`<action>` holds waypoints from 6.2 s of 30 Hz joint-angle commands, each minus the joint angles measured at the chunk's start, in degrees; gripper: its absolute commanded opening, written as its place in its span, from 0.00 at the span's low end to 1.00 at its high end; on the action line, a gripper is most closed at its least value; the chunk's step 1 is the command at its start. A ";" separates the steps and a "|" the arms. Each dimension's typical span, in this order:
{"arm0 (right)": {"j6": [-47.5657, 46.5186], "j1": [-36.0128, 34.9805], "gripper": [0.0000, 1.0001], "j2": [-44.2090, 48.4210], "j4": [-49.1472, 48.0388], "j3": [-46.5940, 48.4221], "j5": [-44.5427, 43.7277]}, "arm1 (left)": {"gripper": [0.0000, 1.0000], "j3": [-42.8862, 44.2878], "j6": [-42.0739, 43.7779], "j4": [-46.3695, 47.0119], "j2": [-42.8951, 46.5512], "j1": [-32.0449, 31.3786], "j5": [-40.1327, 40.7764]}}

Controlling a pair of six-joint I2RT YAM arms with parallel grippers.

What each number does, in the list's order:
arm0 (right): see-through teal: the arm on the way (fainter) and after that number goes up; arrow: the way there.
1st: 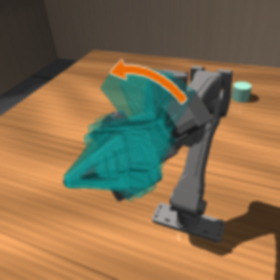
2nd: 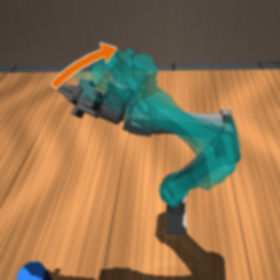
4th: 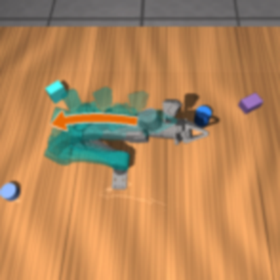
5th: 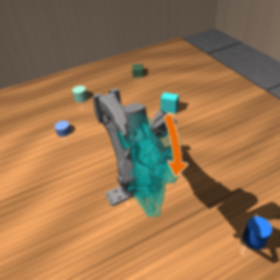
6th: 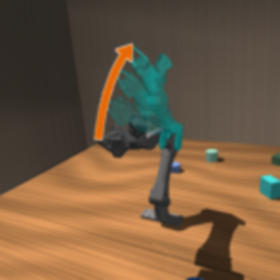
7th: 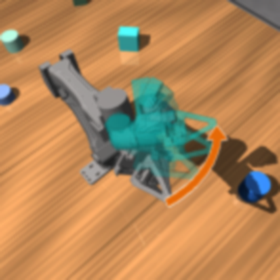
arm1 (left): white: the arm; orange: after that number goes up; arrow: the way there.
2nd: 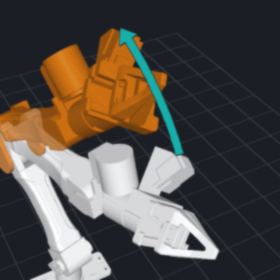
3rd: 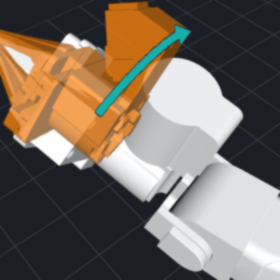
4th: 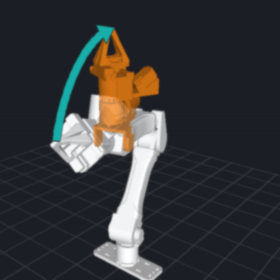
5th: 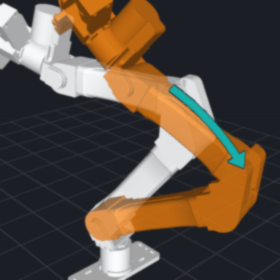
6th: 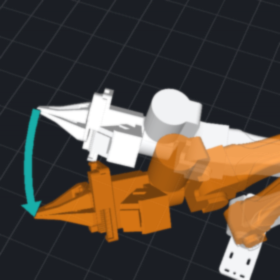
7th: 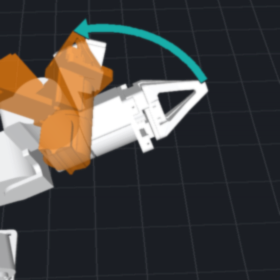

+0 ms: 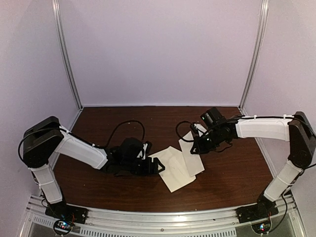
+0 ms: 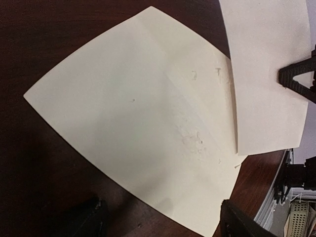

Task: Place the letter into the envelope and seal it

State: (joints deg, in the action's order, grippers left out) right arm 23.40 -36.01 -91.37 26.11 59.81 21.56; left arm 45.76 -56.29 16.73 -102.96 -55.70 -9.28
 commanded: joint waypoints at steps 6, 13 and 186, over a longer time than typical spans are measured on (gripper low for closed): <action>-2.92 1.82 0.00 -7.81 6.24 5.41 5.44 | 0.79 2.23 0.88 1.18 -3.40 0.81 -1.04; -1.58 1.81 0.00 -10.38 5.94 6.07 8.87 | 0.80 2.94 1.72 0.90 -4.07 0.97 -1.21; 18.85 -5.58 0.26 -0.69 -14.21 -12.78 10.28 | 0.61 -0.91 3.55 0.89 0.52 1.48 -3.81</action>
State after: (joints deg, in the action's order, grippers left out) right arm 39.59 -40.40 -92.99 17.43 48.40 29.65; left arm 45.89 -52.47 15.00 -102.43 -54.30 -11.66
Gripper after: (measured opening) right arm 0.269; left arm 0.634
